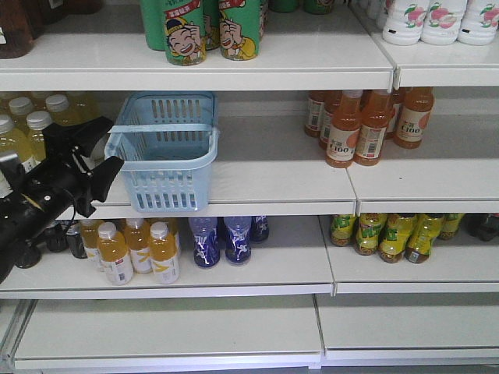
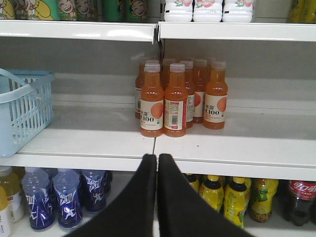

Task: Place coke in basket with both arms
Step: 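Reach the left gripper to the basket handle and close on it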

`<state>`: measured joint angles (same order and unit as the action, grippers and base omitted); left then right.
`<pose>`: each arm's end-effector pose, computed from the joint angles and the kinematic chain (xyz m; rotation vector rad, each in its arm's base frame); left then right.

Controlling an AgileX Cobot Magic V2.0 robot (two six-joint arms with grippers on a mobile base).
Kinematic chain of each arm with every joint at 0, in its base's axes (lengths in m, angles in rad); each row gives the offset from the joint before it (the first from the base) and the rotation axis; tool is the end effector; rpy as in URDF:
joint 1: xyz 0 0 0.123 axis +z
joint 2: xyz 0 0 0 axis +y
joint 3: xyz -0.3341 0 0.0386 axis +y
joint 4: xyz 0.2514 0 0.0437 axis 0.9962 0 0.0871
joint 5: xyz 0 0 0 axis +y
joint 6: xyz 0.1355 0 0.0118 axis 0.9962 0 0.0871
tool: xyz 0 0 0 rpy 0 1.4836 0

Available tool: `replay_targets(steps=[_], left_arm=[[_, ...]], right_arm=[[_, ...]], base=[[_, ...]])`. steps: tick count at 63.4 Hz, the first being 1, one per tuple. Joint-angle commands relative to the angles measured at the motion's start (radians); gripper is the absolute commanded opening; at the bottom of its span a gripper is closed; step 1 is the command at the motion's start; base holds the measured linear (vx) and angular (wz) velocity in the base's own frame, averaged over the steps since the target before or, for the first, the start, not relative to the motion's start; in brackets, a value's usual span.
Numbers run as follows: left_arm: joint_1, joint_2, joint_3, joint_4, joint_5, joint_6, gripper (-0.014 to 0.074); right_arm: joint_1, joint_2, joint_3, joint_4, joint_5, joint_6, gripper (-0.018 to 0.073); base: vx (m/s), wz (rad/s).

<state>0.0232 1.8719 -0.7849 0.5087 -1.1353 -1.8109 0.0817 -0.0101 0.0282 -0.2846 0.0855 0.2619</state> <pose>0.4145 -0.0504 0.2383 -0.9054 1.4631 -1.5473 0.0537 0.0011 0.1956 -0.0631 1.5826 0.0279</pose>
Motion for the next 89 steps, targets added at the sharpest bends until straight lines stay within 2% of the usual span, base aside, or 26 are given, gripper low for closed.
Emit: replay_targets(steps=[1,16,29,40,63,74,81,89], left_arm=[[-0.007,0.04,-0.099,-0.029,-0.128,-0.038,0.0565],[-0.007,0.159,-0.237,-0.03,-0.094,-0.092,0.0565],[-0.009,0.205,-0.337,-0.032,-0.052,-0.093,0.0565],[-0.026,0.224,-0.405,-0.039,0.048,-0.093,0.0565],[-0.065,0.285,-0.49,-0.062,0.103,-0.121,0.0544],[-0.074,0.301,-0.489,-0.066,0.1,-0.121,0.0455],[-0.074,0.301,-0.489,-0.066,0.094,-0.12,0.0344],[-0.074,0.301,-0.489,-0.066,0.084,-0.12,0.0176]], right_arm=[[-0.002,-0.019,0.011,-0.01,-0.07,-0.003,-0.0005],[-0.002,-0.019,0.011,-0.01,-0.07,-0.003,-0.0005],[-0.002,-0.019,0.011,-0.01,-0.07,-0.003,-0.0005],[-0.002,-0.019,0.011,-0.01,-0.07,-0.003,-0.0005],[-0.002,-0.019,0.011,-0.01,-0.07,-0.003,-0.0005],[-0.002,-0.019,0.011,-0.01,-0.07,-0.003,-0.0005],[-0.002,-0.019,0.011,-0.01,-0.07,-0.003,-0.0005],[-0.002,-0.019,0.011,-0.01,-0.07,-0.003,-0.0005]], base=[[0.0,0.0],[0.0,0.0],[0.0,0.0],[0.0,0.0],[0.0,0.0],[0.0,0.0],[0.0,0.0],[0.0,0.0]])
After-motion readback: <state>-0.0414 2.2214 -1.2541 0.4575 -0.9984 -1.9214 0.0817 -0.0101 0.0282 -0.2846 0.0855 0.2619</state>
